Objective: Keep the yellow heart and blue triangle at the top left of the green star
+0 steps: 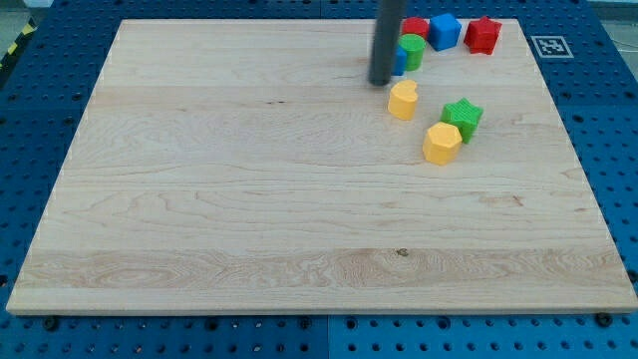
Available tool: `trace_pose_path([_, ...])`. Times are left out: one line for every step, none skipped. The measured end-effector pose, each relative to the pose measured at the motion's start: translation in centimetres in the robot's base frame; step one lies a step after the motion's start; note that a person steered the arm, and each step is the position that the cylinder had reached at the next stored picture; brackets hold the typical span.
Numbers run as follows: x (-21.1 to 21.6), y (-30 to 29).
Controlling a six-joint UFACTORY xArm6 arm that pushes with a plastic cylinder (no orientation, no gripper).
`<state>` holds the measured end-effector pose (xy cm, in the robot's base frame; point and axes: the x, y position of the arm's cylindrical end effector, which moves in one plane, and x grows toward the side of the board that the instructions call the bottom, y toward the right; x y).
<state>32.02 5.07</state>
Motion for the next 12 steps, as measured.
trace_pose_path([3.0,-4.7])
trace_pose_path([4.2,-3.3])
trace_pose_path([4.1,0.3])
trace_pose_path([3.7,4.5])
trace_pose_path([3.5,8.3])
trace_pose_path([3.5,8.9])
trace_pose_path([3.4,7.1])
trace_pose_path([2.5,0.5])
trace_pose_path([-1.7,-5.0])
trace_pose_path([-6.9,-6.2])
trace_pose_path([-9.9,-5.9])
trace_pose_path([-9.1,-2.9])
